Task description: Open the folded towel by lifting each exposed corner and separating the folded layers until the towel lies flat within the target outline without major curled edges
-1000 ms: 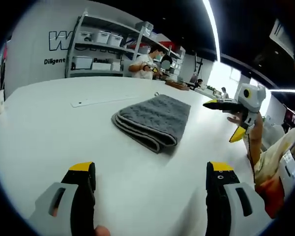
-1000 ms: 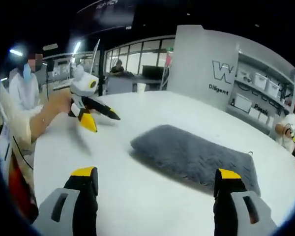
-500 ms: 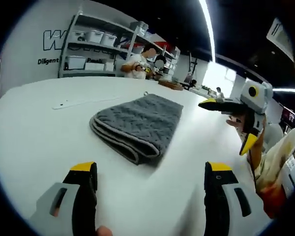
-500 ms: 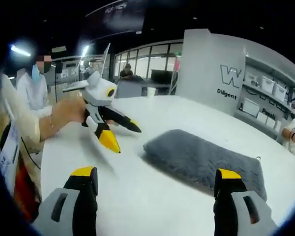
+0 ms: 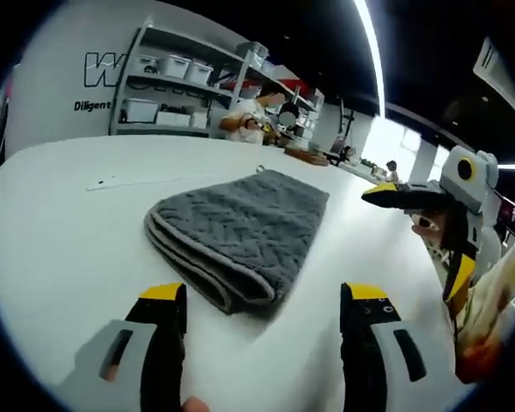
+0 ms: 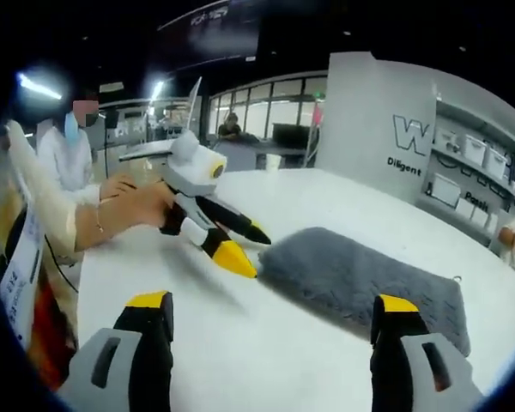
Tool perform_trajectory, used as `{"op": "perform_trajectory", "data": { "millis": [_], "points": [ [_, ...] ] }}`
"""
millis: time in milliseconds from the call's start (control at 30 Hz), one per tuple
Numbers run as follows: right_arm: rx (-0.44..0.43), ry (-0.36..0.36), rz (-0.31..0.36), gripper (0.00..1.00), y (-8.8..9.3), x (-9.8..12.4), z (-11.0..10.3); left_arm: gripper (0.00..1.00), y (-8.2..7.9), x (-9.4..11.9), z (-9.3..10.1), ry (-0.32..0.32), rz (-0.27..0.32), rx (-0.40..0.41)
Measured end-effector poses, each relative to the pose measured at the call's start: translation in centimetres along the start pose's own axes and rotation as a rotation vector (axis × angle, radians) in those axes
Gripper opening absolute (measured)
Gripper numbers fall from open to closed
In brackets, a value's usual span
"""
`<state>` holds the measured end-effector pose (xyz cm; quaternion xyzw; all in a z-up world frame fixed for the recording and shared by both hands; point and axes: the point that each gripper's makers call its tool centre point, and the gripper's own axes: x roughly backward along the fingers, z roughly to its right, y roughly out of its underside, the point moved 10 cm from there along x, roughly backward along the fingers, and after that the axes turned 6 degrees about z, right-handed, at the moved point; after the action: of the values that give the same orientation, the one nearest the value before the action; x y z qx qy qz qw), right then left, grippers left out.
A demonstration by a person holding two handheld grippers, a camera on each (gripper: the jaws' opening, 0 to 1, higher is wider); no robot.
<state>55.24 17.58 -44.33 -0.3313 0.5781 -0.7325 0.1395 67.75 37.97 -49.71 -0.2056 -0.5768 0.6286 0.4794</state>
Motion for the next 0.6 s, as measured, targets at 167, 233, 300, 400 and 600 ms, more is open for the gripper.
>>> {"op": "perform_trajectory", "data": {
  "millis": [167,233,300,400,600],
  "points": [
    [0.001,-0.022,-0.002,0.95,0.1,-0.1,-0.2,0.55,-0.1,-0.4,0.0,-0.022,0.016,0.035],
    [0.006,-0.023,-0.004,0.94,0.1,0.0,-0.2,0.51,0.0,-0.4,0.1,-0.031,0.016,0.048],
    [0.018,-0.026,-0.001,0.93,0.0,0.0,-0.2,0.47,0.0,-0.6,-0.1,-0.043,0.024,0.058],
    [0.02,-0.032,0.004,0.94,-0.1,0.0,-0.3,0.41,0.3,-0.8,-0.1,-0.073,0.007,0.034],
    [0.023,-0.044,0.001,0.94,0.0,-0.1,-0.5,0.28,0.9,-1.2,-0.2,-0.091,-0.028,-0.034]
  ]
}}
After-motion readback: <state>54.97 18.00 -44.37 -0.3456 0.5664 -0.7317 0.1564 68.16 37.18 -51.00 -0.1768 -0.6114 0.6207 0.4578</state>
